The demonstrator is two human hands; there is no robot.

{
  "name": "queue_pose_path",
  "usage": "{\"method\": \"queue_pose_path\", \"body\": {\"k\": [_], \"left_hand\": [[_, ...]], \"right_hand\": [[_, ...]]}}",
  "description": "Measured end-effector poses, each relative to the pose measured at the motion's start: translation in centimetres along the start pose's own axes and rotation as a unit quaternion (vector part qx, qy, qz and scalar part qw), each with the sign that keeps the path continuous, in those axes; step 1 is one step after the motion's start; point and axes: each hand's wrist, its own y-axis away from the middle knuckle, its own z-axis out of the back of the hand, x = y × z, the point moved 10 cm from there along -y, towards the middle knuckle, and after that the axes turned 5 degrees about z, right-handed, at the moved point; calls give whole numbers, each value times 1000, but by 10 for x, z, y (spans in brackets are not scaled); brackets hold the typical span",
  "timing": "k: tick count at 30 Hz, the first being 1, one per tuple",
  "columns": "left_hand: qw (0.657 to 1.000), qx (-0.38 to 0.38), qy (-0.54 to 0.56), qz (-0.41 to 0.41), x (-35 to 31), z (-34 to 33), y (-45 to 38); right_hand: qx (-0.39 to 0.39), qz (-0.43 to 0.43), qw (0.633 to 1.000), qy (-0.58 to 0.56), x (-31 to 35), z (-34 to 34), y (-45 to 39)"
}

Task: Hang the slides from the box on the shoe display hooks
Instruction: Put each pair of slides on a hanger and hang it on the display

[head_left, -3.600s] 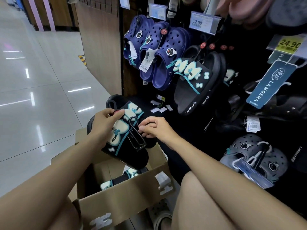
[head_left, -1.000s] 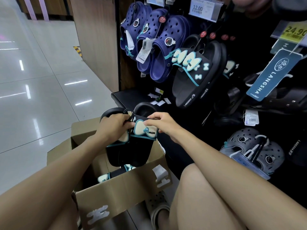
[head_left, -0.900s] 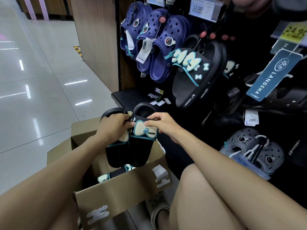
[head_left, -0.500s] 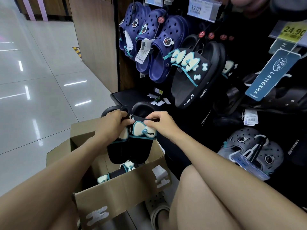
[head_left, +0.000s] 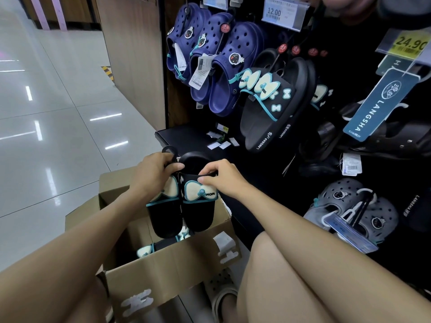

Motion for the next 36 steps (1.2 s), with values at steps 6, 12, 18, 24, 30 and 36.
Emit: {"method": "queue_pose_path", "body": {"k": [6,12,18,24,30,36], "left_hand": [[1000,10,11,-12,-2,1,2],[998,-9,56,-22,2,10,1],[998,-3,58,-26,5,12,2],[998,11,18,-55,-7,10,5],[996,20,-34,-85,-24,5,10],[991,28,-36,-126,-36,-2,12]], "right_hand": [[14,-1,1000,5,2,-3,0],[39,-7,997,71,1,-13,1],[30,6,997,70,6,-11,3],[-4,75,997,-8,32,-9,3],[-50,92,987,-123,49,0,4],[-119,84,980,-133,43,11,-1]]}}
